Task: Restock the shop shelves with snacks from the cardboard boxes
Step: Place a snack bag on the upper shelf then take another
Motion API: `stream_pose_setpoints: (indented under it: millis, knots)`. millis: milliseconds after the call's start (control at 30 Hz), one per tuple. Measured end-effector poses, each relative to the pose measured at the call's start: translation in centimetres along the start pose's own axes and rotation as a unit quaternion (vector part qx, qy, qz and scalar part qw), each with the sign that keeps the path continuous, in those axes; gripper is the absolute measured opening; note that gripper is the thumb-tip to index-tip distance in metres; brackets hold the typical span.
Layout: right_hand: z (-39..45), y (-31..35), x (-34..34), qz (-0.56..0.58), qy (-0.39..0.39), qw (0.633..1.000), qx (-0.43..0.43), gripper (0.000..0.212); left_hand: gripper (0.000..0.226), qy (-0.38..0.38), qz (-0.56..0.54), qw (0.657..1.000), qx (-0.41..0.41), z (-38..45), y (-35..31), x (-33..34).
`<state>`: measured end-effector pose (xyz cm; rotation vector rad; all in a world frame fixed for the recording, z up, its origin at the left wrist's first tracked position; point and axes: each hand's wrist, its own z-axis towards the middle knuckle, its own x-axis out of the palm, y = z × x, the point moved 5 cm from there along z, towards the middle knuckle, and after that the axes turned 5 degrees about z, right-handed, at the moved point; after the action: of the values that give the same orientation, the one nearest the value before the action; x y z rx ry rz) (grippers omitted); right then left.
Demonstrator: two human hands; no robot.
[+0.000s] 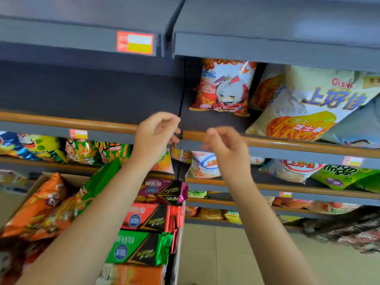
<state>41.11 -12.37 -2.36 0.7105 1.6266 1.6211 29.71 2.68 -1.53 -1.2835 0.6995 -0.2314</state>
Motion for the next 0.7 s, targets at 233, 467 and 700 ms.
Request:
stream_pose_setpoints:
  millis: [233, 467, 700]
  knots:
    - [-9.4, -7.8, 14.5, -0.102, 0.217, 0.966, 0.099, 0.017, 0.014, 0.039, 0.095, 0.991, -0.087, -7.3, 13.6, -10.6]
    - [-22.9, -11.8, 30.4, -0.130, 0.366, 0.907, 0.162, 0.018, 0.016, -0.046, 0.133, 0.974, -0.179, -19.3, 22.4, -26.8]
    - [-32.8, -11.1, 41.1, -0.157, 0.443, 0.863, 0.186, 0.019, 0.066, -0.270, 0.394, 0.848, -0.229, -27.5, 27.1, -43.5]
